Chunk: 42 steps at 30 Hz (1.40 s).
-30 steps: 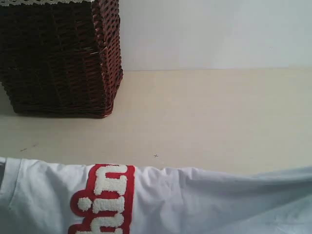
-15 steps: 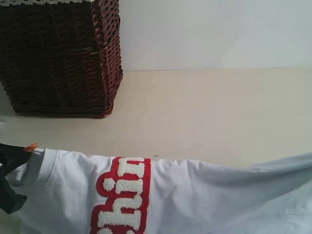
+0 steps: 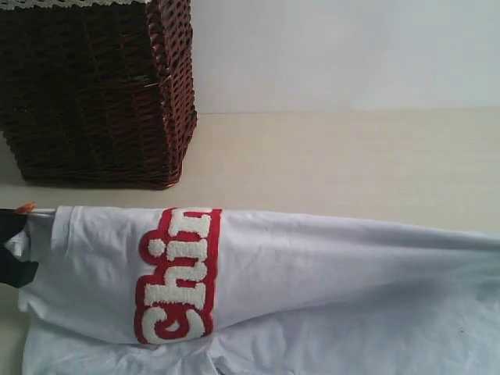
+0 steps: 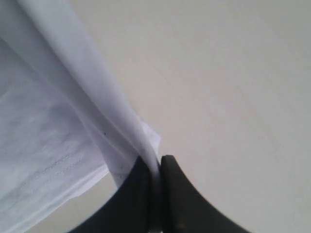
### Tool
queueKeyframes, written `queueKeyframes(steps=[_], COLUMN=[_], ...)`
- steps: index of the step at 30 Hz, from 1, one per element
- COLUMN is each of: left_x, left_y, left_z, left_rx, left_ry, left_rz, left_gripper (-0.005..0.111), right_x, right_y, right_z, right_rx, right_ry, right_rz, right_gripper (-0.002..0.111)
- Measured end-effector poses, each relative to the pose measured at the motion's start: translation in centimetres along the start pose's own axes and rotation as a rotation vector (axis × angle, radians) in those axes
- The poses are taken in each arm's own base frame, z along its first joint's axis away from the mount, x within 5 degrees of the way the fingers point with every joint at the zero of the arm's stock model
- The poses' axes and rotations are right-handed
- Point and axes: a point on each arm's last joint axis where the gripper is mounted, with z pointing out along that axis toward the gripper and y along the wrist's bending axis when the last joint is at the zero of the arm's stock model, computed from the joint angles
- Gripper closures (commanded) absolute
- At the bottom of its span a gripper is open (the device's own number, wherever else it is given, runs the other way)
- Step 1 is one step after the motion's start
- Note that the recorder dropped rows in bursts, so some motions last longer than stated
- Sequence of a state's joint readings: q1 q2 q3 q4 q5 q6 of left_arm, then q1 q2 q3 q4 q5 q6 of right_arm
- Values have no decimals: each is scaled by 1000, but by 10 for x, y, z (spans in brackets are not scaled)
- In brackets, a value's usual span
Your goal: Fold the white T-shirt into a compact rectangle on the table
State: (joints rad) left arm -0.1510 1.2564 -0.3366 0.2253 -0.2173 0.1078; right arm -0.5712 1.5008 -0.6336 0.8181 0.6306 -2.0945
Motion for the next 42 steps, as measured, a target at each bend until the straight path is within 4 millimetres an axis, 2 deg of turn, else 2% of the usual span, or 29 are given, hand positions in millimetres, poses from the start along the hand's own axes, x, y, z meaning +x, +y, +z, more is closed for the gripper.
queueKeyframes(steps=[4,6,8,9,11,12,14,16,17,19,21,22,23,24,26,29,31,34,38,42], left_x=[0,-2,-3,-4,-6,-6,-6,-8,-8,-8,-8,-8,-9,-10,-10,-1,5,11,20,26], left_y=[-1,-2,-2,-2,-2,-1,0,0,0,0,2,2,2,0,-7,-20,-32,-36,-36,-35], left_z=[8,11,13,13,14,14,14,14,14,14,14,14,14,12,10,11,12,17,43,64], left_rx=[9,12,13,13,10,9,6,3,2,-2,-15,-13,0,21,94,230,360,409,427,421], left_ry=[-27,-53,-80,-94,-120,-123,-125,-141,-146,-148,-149,-149,-152,-156,-149,-51,-10,36,146,219], left_rz=[6,9,10,11,9,8,4,2,0,-10,-92,-146,-217,-236,-197,-139,-23,-15,-30,-35], left_gripper=[107,106,101,96,77,61,40,35,36,46,77,106,106,107,107,107,107,107,107,107], right_x=[2,2,2,1,0,-1,-2,-4,-5,-5,-9,-12,-16,-19,-22,-21,-22,-28,-27,-19], right_y=[-1,-3,-5,-7,-10,-11,-15,-17,-18,-19,-16,-13,-6,0,17,30,29,26,34,26], right_z=[5,6,7,7,6,6,6,5,5,5,5,5,4,4,4,10,18,35,65,76], right_rx=[-3,15,37,49,85,99,133,155,165,171,130,91,17,-56,-219,-318,-288,-235,-306,-218], right_ry=[2,-3,-12,-19,-42,-49,-74,-102,-115,-124,-159,-184,-218,-240,-228,-120,-69,-38,5,75], right_rz=[24,51,82,102,161,182,245,302,328,345,340,328,292,251,116,-70,-124,-135,-138,-81], right_gripper=[107,103,96,92,82,75,66,60,60,60,64,72,81,95,107,108,108,108,108,108])
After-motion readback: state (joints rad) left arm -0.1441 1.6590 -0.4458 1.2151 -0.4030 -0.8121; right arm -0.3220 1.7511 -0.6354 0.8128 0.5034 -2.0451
